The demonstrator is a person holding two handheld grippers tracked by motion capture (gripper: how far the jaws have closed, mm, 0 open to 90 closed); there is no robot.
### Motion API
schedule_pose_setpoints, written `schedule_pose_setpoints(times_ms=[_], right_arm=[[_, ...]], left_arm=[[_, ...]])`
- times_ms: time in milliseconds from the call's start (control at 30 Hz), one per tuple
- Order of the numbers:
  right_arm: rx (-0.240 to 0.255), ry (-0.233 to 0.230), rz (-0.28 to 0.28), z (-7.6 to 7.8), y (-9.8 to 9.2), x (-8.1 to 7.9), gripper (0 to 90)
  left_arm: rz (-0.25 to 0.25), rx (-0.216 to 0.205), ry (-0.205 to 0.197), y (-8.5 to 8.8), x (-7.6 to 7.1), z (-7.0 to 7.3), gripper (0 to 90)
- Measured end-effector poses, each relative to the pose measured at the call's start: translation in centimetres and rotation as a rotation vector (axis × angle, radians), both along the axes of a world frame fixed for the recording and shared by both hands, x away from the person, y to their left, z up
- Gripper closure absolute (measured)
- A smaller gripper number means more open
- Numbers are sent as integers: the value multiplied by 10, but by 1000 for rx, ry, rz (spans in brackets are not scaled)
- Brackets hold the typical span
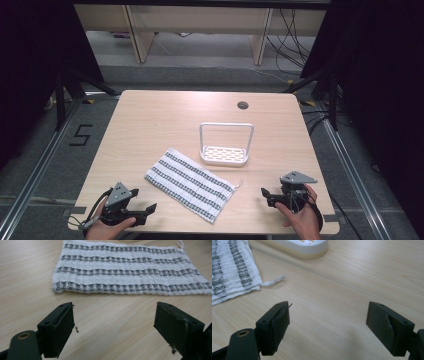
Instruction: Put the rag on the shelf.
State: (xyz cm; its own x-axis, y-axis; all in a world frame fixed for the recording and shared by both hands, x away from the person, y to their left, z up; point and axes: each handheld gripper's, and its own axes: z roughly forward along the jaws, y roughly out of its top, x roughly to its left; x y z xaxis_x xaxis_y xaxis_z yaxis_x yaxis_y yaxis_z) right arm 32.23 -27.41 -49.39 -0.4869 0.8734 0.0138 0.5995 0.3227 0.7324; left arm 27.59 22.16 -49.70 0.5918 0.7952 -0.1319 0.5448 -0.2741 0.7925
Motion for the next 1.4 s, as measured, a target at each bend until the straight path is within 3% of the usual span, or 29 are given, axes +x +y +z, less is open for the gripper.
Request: schedule_pose_setpoints(times_ms=[67,167,200,233,300,333,367,400,533,633,800,867,900,967,1000,1133,1167,1233,1267,1300,1367,1400], right_arm=[[23,26,-5,0,1,0,206],[22,18,2,0,1,-1,226],[7,-13,21,0,1,0,240],[16,2,12,2,2,-1,253],[3,-12,22,2,2,-1,258],[27,-6,26,4,4,-2,272],[27,-6,26,4,4,-2,272],[31,-12,52,5,6,-1,288],[43,-10,70,6,12,-3,312],[47,-11,101,8,18,-3,337],[48,-7,157,11,32,-1,378],[46,-8,182,12,38,1,395],[38,-27,200,11,41,3,403],[31,-23,211,12,43,3,407],[31,-25,247,10,51,5,426],[27,-4,282,8,59,7,449],[13,-8,295,7,61,8,457],[6,-15,301,5,64,11,467],[7,-11,299,5,66,11,471],[7,-11,299,5,66,11,471],[-2,-14,318,3,70,16,482],[-9,-1,313,3,72,16,483]], left_arm=[[-4,-10,-10,-5,-1,0,156],[-40,15,-8,-9,-3,1,156],[-42,9,-11,-11,-3,1,160],[-47,11,-8,-13,-4,1,163],[-41,-10,-6,-17,-6,1,168],[-60,-16,-8,-21,-7,0,169],[-79,5,-6,-22,-7,1,169],[-74,-13,-12,-27,-9,0,176],[-110,3,-17,-36,-12,1,191],[-103,-25,-11,-43,-12,1,204],[-146,-45,-3,-60,-14,1,248],[-189,-55,-3,-73,-16,-1,262],[-207,-28,-5,-75,-15,0,269],[-216,-40,-4,-82,-17,-1,288],[-249,-43,-2,-92,-18,-2,309],[-300,-19,-5,-105,-17,-2,331],[-325,-1,-10,-116,-16,-2,331],[-342,40,-20,-122,-14,-2,322],[-334,6,-13,-128,-15,-4,324],[-334,6,-13,-128,-15,-4,332],[-386,64,-13,-134,-12,-3,341],[-366,27,-11,-138,-13,-5,349]])
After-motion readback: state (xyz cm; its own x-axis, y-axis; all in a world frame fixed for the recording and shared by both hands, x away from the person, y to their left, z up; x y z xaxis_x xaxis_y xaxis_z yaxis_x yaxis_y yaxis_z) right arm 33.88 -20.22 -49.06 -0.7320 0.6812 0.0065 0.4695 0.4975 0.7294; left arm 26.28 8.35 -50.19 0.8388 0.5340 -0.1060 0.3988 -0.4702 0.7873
